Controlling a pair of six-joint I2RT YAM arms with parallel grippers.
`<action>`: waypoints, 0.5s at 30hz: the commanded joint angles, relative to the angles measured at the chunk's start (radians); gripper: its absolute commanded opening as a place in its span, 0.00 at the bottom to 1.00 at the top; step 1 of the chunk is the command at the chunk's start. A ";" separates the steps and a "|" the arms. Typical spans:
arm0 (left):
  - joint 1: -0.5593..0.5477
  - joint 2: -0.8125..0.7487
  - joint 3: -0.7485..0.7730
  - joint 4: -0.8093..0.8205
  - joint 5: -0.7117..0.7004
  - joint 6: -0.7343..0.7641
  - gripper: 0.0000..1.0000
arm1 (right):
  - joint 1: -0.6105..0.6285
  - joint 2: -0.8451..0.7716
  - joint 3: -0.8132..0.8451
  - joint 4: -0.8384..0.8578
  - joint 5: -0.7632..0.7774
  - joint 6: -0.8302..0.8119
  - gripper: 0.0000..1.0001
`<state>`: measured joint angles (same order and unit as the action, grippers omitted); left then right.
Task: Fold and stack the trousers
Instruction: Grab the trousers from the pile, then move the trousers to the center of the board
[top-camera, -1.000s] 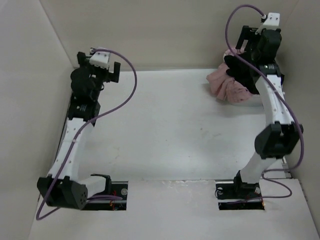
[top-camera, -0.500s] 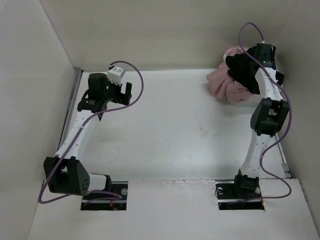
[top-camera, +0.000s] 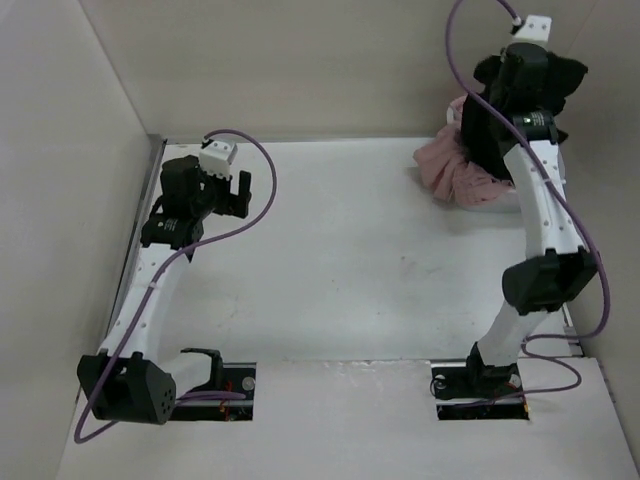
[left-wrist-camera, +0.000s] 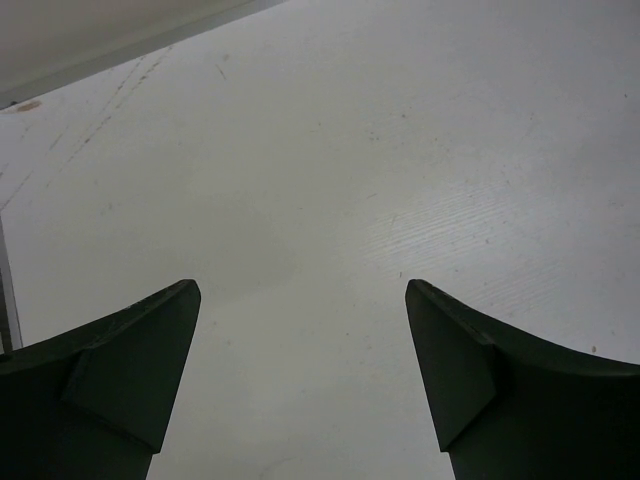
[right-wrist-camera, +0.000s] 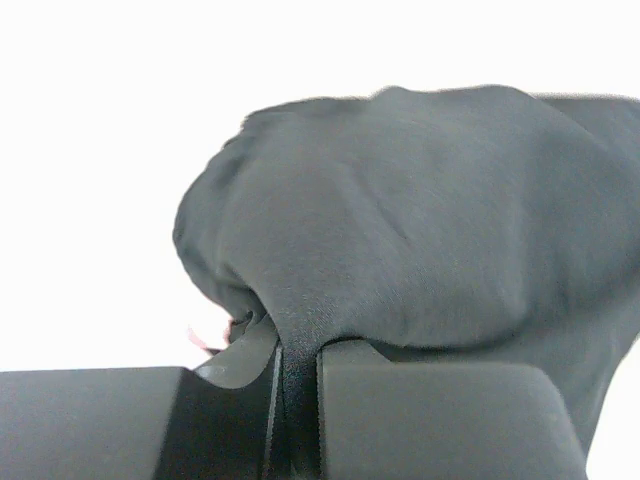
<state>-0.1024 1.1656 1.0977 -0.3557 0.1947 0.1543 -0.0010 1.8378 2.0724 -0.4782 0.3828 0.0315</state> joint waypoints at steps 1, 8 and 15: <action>0.037 -0.070 -0.022 0.015 -0.008 -0.042 0.85 | 0.231 -0.219 0.089 0.298 0.113 -0.232 0.00; 0.200 -0.153 -0.029 0.040 -0.003 -0.148 0.92 | 0.783 -0.334 0.025 0.503 0.083 -0.351 0.00; 0.382 -0.191 0.016 0.096 0.026 -0.148 1.00 | 0.908 -0.397 -0.461 0.523 0.229 -0.115 0.14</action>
<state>0.2363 1.0039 1.0679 -0.3248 0.1955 0.0273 0.9245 1.4097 1.7889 0.0410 0.4881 -0.1970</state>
